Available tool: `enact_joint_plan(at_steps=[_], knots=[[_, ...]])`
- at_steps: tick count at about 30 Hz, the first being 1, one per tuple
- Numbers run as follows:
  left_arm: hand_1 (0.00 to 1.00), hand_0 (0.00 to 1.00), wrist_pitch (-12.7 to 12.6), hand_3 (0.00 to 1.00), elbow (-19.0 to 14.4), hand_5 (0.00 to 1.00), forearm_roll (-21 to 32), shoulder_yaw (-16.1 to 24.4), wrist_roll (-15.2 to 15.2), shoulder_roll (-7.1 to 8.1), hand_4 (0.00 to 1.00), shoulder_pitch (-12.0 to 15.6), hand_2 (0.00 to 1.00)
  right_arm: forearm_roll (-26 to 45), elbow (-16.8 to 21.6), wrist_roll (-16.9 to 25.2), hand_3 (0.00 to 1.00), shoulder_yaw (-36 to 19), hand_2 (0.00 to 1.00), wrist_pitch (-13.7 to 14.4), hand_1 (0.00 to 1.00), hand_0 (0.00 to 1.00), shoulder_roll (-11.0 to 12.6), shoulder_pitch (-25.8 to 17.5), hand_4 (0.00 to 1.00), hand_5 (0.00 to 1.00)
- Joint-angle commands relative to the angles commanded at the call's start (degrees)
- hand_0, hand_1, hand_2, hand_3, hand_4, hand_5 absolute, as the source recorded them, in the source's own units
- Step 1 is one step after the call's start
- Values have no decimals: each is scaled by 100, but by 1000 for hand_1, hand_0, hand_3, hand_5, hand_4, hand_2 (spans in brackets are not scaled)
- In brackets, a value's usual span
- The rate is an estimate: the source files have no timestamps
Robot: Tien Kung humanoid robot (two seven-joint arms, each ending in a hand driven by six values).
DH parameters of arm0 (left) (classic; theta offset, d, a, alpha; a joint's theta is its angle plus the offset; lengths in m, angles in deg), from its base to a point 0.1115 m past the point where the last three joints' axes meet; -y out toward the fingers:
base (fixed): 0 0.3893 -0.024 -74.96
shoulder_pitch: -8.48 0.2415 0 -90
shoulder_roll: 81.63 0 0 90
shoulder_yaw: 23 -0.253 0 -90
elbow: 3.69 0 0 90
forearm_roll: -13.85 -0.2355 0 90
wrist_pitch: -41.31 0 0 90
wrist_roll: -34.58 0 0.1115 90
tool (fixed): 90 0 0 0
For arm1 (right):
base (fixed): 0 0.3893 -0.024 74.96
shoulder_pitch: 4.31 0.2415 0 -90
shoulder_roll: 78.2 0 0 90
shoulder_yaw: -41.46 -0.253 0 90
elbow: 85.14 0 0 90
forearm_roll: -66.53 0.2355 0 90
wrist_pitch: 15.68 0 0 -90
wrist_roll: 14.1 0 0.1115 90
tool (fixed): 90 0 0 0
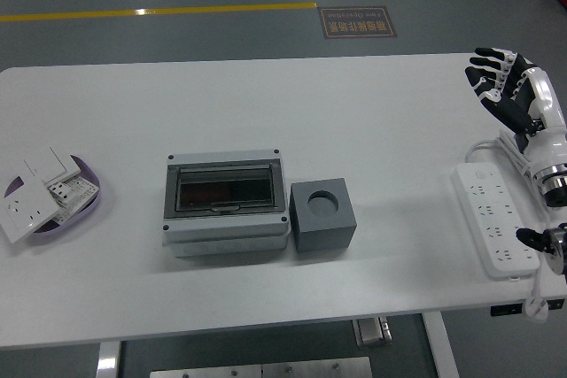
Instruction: Pick up the cylinder from the cube,place it in the box,flap close box
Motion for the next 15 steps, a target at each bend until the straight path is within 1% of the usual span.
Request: enact_joint_plan(at_steps=[4, 5, 10, 11, 15], knots=[[670, 637, -4, 701, 0, 318, -25, 37, 13, 16, 754, -4, 658, -23, -14, -8, 729, 6, 728, -4, 698, 748, -7, 25, 800, 402], [670, 637, -5, 700, 0, 318, -29, 42, 14, 17, 754, -5, 658, -30, -16, -10, 732, 7, 729, -4, 699, 749, -10, 29, 820, 411], [670, 637, -6, 700, 0, 318, -21, 38, 14, 17, 754, -6, 658, -63, -16, -16, 732, -20, 729, -4, 699, 749, -32, 32, 820, 411], [670, 637, -7, 700, 0, 317, -20, 39, 15, 19, 754, -3, 658, -71, -15, -16, 747, -31, 728, -3, 698, 750, -35, 30, 839, 396], [670, 637, -11, 700, 0, 317, -20, 49, 21, 27, 754, 10, 658, -92, -9, -15, 747, -75, 728, 0, 698, 750, -38, 16, 839, 396]])
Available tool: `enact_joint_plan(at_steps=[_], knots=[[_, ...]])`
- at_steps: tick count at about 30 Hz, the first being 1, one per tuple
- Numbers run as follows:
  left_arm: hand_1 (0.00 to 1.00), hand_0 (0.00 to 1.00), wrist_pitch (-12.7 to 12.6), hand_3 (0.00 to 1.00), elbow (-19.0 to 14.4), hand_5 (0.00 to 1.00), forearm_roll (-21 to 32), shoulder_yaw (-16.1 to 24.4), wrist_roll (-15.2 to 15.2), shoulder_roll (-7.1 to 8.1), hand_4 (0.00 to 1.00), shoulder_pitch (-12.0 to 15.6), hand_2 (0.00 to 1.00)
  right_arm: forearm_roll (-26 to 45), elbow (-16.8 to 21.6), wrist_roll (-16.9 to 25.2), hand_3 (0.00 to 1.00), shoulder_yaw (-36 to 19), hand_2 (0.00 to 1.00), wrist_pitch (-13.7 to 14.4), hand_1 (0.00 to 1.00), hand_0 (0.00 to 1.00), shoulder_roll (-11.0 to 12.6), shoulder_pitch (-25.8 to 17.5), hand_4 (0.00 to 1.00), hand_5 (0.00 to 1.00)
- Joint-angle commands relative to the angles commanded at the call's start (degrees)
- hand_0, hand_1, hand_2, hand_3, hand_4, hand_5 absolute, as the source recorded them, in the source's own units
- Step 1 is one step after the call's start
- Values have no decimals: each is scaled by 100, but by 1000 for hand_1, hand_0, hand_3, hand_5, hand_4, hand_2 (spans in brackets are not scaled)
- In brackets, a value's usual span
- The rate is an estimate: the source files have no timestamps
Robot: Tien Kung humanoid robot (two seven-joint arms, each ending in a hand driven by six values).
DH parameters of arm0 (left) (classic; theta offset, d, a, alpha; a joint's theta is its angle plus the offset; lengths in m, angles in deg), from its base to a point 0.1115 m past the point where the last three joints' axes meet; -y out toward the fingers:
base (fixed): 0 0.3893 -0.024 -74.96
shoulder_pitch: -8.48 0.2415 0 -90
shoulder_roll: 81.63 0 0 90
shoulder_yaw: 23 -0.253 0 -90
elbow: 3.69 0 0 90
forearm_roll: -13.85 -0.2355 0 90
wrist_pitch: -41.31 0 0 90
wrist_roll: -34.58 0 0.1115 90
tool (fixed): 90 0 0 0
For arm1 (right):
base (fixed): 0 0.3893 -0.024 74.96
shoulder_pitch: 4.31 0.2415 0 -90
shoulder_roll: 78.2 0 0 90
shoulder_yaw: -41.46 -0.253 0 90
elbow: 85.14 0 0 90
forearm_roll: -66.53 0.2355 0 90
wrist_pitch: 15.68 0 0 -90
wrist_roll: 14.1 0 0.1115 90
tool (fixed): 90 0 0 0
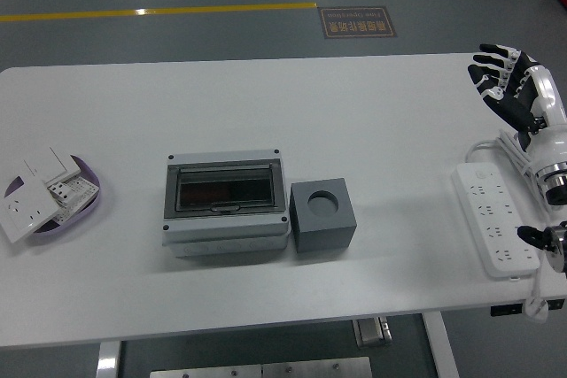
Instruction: Pick up the cylinder from the cube,place it in the box,flap close box
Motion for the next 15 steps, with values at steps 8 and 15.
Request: enact_joint_plan(at_steps=[8, 15], knots=[[670, 637, -5, 700, 0, 317, 43, -21, -3, 3, 754, 38, 659, 31, 17, 97, 747, -83, 727, -33, 696, 750, 18, -97, 842, 397], [671, 637, -3, 700, 0, 318, 59, -47, 9, 15, 754, 155, 659, 162, 15, 275, 742, -52, 725, -134, 692, 744, 15, -189, 843, 392]])
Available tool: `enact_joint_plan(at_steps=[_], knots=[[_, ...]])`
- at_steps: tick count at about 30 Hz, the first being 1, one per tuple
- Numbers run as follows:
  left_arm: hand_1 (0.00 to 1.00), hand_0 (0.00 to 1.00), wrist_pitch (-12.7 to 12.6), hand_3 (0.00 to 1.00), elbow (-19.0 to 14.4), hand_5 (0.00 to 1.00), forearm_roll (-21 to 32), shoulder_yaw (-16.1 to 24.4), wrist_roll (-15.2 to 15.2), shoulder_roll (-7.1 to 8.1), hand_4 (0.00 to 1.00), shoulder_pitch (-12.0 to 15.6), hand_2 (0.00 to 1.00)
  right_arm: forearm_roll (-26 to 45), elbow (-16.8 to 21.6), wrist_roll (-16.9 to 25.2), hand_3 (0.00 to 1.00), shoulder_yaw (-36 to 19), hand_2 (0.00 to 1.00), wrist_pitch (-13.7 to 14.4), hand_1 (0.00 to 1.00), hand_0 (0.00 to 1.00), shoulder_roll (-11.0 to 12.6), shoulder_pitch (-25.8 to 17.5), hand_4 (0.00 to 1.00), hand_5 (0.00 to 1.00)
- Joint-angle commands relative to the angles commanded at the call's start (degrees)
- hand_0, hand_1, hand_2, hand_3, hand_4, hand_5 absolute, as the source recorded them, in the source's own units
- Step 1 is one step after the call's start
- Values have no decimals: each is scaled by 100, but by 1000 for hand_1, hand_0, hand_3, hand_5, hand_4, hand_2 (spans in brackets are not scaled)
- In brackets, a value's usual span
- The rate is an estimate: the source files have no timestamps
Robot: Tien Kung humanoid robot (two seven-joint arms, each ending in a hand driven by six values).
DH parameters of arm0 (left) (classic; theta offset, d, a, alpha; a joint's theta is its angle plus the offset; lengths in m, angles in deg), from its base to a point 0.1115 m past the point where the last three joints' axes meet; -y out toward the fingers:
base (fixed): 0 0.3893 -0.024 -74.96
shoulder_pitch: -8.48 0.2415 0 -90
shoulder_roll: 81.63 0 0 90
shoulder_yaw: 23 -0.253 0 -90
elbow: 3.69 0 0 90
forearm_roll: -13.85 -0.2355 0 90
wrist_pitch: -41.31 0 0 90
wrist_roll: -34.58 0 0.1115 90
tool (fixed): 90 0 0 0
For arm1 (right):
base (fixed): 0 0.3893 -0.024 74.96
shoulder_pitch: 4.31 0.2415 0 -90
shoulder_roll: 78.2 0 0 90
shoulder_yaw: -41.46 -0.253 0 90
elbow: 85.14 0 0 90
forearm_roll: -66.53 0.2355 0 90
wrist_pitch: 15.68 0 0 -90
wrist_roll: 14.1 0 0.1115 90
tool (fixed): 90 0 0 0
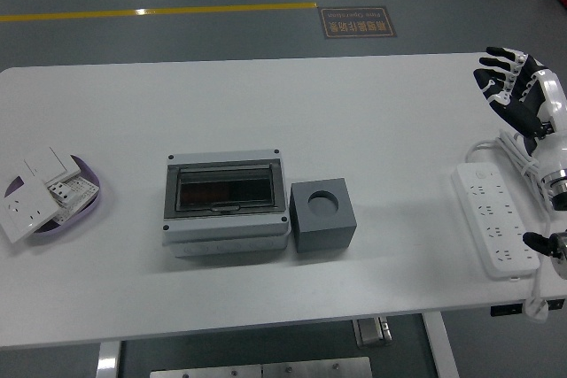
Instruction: Pick up the cylinder from the cube,place it in the box,flap close box
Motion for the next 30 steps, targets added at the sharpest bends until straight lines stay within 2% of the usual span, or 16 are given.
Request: enact_joint_plan(at_steps=[10, 20, 30], knots=[[670, 637, 6, 700, 0, 316, 68, -88, -8, 29, 754, 126, 659, 340, -105, 236, 742, 186, 722, -54, 691, 747, 14, -173, 847, 394], [670, 637, 18, 699, 0, 316, 143, -172, -31, 34, 752, 307, 659, 458, -160, 346, 728, 513, 717, 21, 682, 742, -46, -40, 851, 398], [670, 637, 59, 699, 0, 314, 366, -510, -192, 73, 752, 510, 657, 581, -105, 407, 716, 848, 710, 31, 675, 743, -94, 24, 854, 414]])
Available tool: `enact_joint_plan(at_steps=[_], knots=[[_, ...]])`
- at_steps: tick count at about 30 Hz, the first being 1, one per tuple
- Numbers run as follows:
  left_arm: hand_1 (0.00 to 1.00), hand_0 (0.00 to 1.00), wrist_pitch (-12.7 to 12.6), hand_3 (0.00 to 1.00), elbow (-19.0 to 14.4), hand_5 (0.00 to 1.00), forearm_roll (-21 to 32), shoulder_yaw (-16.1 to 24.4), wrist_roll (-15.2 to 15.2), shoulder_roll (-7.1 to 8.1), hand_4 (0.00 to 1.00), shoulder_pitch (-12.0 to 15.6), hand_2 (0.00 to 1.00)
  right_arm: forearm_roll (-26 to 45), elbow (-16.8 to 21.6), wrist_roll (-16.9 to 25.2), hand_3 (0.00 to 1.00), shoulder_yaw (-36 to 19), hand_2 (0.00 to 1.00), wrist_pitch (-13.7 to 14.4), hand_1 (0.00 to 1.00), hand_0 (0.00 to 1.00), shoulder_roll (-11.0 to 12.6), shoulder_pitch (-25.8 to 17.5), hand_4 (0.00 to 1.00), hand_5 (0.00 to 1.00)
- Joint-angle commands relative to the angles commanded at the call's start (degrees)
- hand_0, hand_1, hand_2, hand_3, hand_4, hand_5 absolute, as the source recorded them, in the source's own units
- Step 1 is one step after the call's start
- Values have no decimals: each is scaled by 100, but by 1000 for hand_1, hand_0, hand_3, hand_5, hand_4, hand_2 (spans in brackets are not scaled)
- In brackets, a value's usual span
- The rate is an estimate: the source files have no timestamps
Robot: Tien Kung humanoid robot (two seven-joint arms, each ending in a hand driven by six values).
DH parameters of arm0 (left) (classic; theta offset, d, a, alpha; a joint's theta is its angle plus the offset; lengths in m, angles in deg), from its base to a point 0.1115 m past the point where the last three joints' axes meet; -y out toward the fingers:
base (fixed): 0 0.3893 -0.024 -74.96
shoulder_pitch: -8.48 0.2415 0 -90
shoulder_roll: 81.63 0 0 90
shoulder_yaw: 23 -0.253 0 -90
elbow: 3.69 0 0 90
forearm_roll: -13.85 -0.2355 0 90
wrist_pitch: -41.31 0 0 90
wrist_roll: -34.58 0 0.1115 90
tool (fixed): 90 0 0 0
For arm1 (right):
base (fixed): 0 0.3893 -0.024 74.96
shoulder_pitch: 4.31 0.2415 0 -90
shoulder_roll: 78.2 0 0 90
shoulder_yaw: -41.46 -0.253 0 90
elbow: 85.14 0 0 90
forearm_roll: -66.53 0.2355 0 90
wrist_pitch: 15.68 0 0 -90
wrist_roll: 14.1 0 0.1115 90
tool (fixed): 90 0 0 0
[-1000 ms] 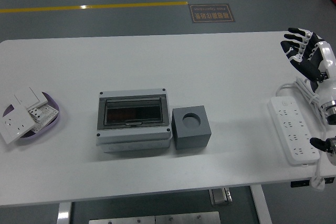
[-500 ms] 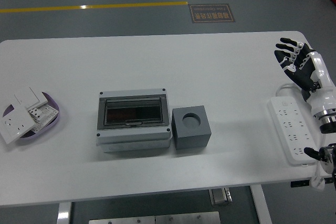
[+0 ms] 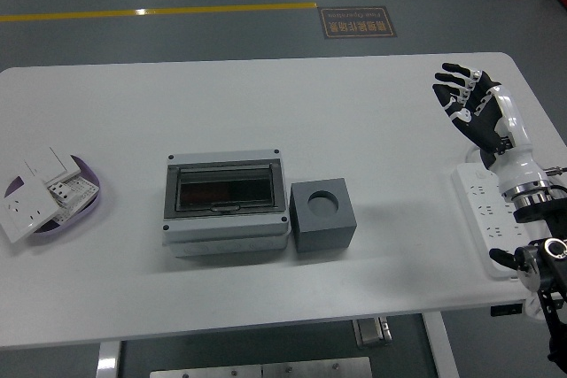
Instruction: Pick up the cylinder from the cube,place it in the box,flap close box
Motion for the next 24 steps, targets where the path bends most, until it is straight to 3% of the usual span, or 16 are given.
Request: enact_joint_plan(at_steps=[24], knots=[[669, 637, -1, 699, 0, 315, 104, -84, -4, -49, 752, 106, 657, 351, -59, 125, 707, 288, 702, -40, 670, 744, -96, 14, 848, 418]])
